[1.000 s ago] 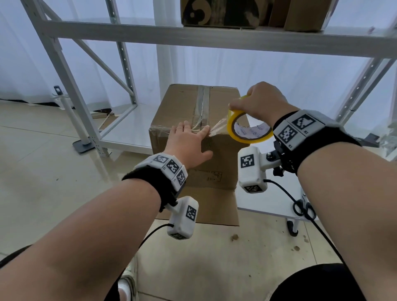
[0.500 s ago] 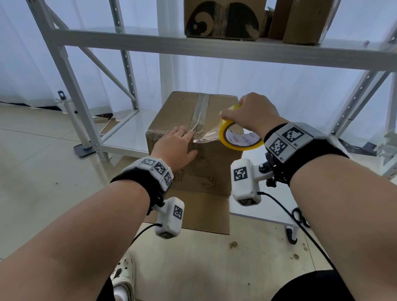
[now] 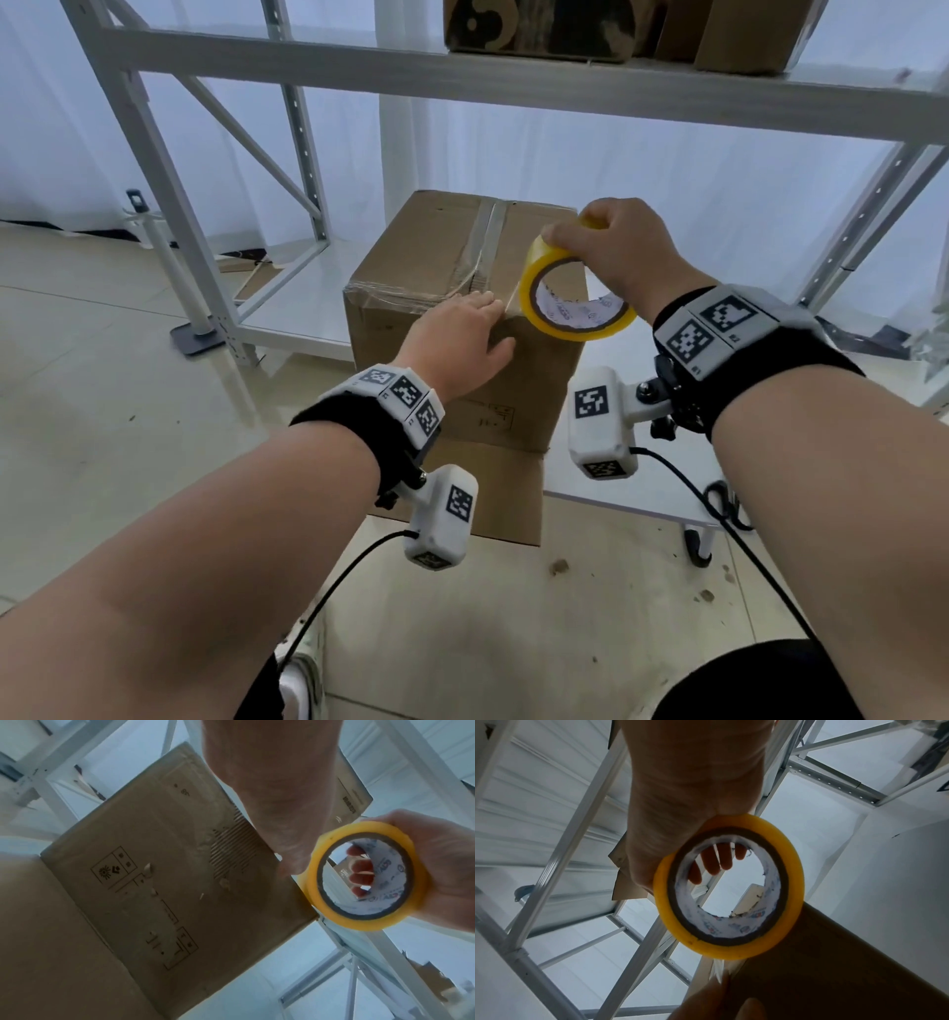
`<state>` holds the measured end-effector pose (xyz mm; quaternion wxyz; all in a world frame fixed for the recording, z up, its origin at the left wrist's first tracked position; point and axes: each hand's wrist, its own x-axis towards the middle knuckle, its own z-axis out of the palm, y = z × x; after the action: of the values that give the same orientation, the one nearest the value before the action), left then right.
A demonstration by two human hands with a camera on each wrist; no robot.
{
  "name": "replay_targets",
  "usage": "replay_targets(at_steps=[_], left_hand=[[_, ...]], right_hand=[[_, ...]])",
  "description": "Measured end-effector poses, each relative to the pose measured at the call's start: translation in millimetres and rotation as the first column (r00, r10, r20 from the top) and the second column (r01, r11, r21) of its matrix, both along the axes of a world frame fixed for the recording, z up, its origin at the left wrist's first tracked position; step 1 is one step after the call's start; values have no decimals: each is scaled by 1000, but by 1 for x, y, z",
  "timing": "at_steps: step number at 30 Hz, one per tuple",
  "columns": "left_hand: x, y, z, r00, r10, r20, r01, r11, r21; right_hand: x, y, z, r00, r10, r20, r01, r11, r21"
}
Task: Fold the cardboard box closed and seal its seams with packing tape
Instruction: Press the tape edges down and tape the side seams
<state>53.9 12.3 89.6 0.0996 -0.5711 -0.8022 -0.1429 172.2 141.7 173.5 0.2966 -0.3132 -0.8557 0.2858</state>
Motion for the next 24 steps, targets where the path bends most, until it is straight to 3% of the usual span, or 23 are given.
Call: replay_targets(at_steps=[2,11,16,20,24], left_hand=[[-5,-1,2,999,13,31,-13,1000,-1],[-36,-33,4,970,223,-94,-232,967,-106],[-15,-13,13,996,37,-82,-47,992,-120],[-11,-8,16,999,48,10,-46,991,-130],[-9,-8,15,995,84,54,-77,991,-112]], right_hand=[[-1,-2,1,1000,-4,5,4,1000,13],[6,-2,1,1000,4,-25,-5,1000,-13],[7,-2,1,1000,-12,-15,12,1000,6],[8,1,5,1000,-15,20,15,1000,12],[-5,-8,25,994,9,108,-24,990,141]])
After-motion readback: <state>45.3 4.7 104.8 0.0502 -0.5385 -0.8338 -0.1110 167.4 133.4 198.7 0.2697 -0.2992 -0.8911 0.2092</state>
